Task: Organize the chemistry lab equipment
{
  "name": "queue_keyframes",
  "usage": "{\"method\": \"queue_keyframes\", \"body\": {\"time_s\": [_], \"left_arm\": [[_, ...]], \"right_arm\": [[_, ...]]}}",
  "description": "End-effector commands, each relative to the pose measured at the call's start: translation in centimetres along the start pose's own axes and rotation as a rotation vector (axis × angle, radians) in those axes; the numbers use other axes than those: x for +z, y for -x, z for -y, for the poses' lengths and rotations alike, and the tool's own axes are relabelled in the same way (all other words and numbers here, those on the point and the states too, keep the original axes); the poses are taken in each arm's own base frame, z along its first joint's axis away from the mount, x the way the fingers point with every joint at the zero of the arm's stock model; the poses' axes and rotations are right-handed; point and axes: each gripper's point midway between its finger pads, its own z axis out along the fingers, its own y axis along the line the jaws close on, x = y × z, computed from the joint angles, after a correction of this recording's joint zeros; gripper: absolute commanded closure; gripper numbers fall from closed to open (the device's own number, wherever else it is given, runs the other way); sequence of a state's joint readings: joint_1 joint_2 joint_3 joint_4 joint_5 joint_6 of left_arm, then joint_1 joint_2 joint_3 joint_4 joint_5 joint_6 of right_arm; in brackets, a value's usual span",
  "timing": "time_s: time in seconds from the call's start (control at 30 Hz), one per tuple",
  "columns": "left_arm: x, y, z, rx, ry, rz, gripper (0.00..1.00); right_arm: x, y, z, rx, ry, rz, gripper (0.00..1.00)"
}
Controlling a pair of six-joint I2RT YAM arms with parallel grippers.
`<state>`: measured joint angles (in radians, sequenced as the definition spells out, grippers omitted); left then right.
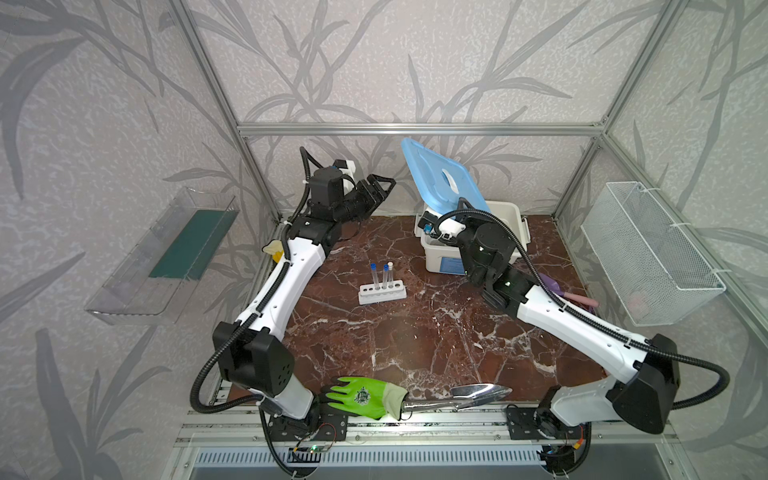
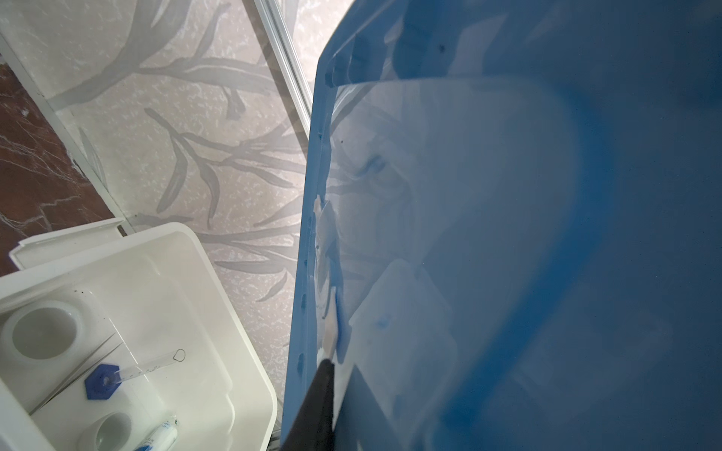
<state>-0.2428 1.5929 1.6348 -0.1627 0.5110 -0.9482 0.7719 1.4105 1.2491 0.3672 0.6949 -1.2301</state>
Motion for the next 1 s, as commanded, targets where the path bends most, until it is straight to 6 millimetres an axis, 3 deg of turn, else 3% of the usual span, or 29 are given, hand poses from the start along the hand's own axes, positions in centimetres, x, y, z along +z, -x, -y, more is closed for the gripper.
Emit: {"method": "queue_keyframes", "body": {"time_s": [0.0, 0.23, 0.4, 0.7, 0.97], "left_arm": [[-1.5, 1.3, 3.2, 0.005, -0.102, 0.039, 0.22], [-0.6, 2.1, 4.2, -0.034, -0.162, 0.045, 0.22], [0.8, 2.0, 4.6, -0.043, -0.186, 0.017, 0.22], [3.5, 0.5, 4.6, -0.049, -0.203, -0.053, 0.22], [4.4, -0.1, 4.5, -0.056, -0.209, -0.081, 0.22]], "right_arm": [[-0.2, 0.3, 1.6, 0.074, -0.056, 0.017, 0.85], [-0.2, -0.1, -0.7, 0.079, -0.014, 0.014, 0.84], [-0.3, 0.9, -2.6, 0.057, 0.021, 0.042, 0.84], [0.1, 2.9, -3.9, 0.025, 0.036, 0.082, 0.84], [0.4, 3.8, -4.2, 0.006, 0.021, 0.103, 0.85]]}}
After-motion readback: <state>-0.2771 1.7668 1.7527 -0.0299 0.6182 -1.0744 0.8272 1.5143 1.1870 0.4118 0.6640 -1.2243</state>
